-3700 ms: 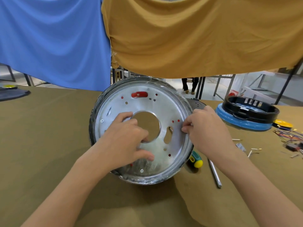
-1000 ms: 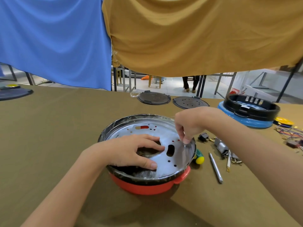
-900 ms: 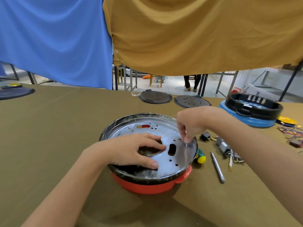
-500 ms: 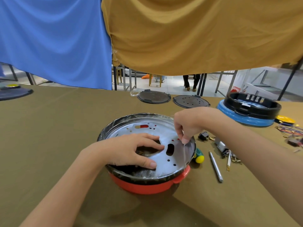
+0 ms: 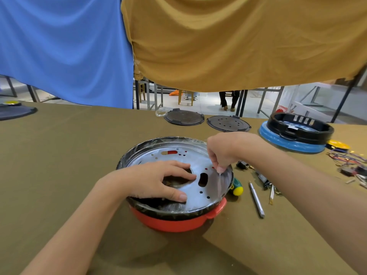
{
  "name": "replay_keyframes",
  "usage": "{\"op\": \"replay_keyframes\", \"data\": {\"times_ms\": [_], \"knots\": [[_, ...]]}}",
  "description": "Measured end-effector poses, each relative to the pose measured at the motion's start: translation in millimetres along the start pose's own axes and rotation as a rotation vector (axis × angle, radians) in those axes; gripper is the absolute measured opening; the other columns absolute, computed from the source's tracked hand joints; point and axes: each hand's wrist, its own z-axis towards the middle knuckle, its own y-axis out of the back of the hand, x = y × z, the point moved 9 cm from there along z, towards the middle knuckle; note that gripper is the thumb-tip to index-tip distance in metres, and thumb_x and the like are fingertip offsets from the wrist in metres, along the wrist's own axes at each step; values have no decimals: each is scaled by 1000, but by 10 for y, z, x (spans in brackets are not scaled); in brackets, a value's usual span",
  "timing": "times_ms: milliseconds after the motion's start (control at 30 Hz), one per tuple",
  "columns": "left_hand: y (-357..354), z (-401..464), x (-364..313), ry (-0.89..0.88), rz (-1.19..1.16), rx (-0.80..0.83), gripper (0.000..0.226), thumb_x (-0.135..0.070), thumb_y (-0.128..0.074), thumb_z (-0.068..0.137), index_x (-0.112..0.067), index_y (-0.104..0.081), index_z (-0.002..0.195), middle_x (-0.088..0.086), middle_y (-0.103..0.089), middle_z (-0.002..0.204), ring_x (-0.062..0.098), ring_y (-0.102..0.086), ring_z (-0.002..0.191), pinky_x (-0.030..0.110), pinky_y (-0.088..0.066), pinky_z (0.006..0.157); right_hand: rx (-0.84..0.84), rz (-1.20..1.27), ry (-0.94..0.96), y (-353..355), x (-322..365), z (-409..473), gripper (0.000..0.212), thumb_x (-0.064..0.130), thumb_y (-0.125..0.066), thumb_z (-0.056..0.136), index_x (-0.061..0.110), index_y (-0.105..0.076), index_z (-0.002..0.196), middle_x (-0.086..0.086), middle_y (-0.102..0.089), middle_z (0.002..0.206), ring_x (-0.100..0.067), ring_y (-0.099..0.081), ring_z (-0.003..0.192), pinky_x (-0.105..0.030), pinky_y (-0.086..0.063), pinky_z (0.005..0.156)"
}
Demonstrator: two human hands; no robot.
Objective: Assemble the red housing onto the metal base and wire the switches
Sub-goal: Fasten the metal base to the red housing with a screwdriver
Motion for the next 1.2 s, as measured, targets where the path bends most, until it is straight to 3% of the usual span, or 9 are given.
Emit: {"op": "replay_keyframes", "data": {"times_ms": [100, 200, 367, 433, 533, 633, 867, 1033, 1200], "knots": [[-3, -5, -4, -1, 4, 1, 59, -71, -61, 76, -67, -39, 131, -45, -15, 149, -14, -14, 140, 29, -18, 116, -29, 45, 25, 11, -29, -21, 10, 22, -76, 83, 17, -73, 91, 3, -70, 93, -16, -63, 88, -27, -49, 72], [0, -10, -7, 1, 7, -2, 59, -70, -61, 77, -65, -39, 132, -45, -15, 149, -14, -14, 140, 29, -17, 117, -124, 208, 70, 65, -134, -127, 4, 27, -72, 87, 25, -70, 84, 14, -56, 73, 1, -52, 67, -16, -36, 59], [8, -11, -12, 14, 27, -14, 58, -65, -62, 82, -63, -39, 134, -43, -15, 150, -13, -13, 140, 29, -16, 116, -630, 673, -91, 64, -645, -416, 11, 20, -54, 98, 27, -62, 94, 9, -53, 69, -1, -51, 59, -17, -39, 53], [11, -13, -8, 20, 48, -16, 58, -65, -61, 82, -63, -38, 136, -42, -14, 151, -11, -13, 141, 30, -15, 116, -551, 755, -161, -269, -731, -451, 17, 16, -53, 95, 27, -58, 105, 4, -60, 78, -10, -56, 64, -30, -50, 57], [9, -12, 3, 29, 67, -20, 59, -66, -60, 83, -62, -37, 136, -41, -13, 152, -10, -12, 142, 29, -15, 117, -229, 782, -92, -730, -486, -430, 45, 32, -69, 85, 34, -47, 124, 6, -62, 106, -12, -62, 93, -40, -55, 87], [-1, -9, 6, 13, 65, -14, 60, -69, -57, 80, -63, -36, 135, -42, -12, 151, -14, -13, 140, 21, -16, 112, -251, 682, -55, -810, -372, -347, 60, 39, -75, 82, 30, -43, 131, 7, -59, 122, -15, -57, 108, -37, -50, 94], [-5, -25, 2, 11, 46, -9, 62, -77, -54, 72, -68, -36, 131, -49, -11, 146, -20, -15, 136, 17, -18, 107, -785, 1055, -328, -649, -960, -536, 15, 21, -53, 90, 26, -60, 103, 0, -65, 91, -8, -60, 64, -22, -42, 45], [6, -68, -28, 59, 47, 9, 59, -70, -60, 78, -64, -40, 134, -46, -14, 147, -15, -14, 139, 30, -17, 119, -1248, 1400, -248, -519, -1178, -871, 13, 17, -56, 93, 29, -60, 94, 3, -60, 89, -17, -59, 75, -29, -50, 61], [138, 73, -225, 98, 188, -1, 64, -73, -56, 81, -57, -37, 140, -31, -18, 155, 0, -7, 145, 40, -11, 119, -1542, 1569, -152, -361, -1243, -1137, 3, 29, -54, 99, 30, -56, 97, 16, -55, 77, -4, -54, 69, -22, -50, 61]]}}
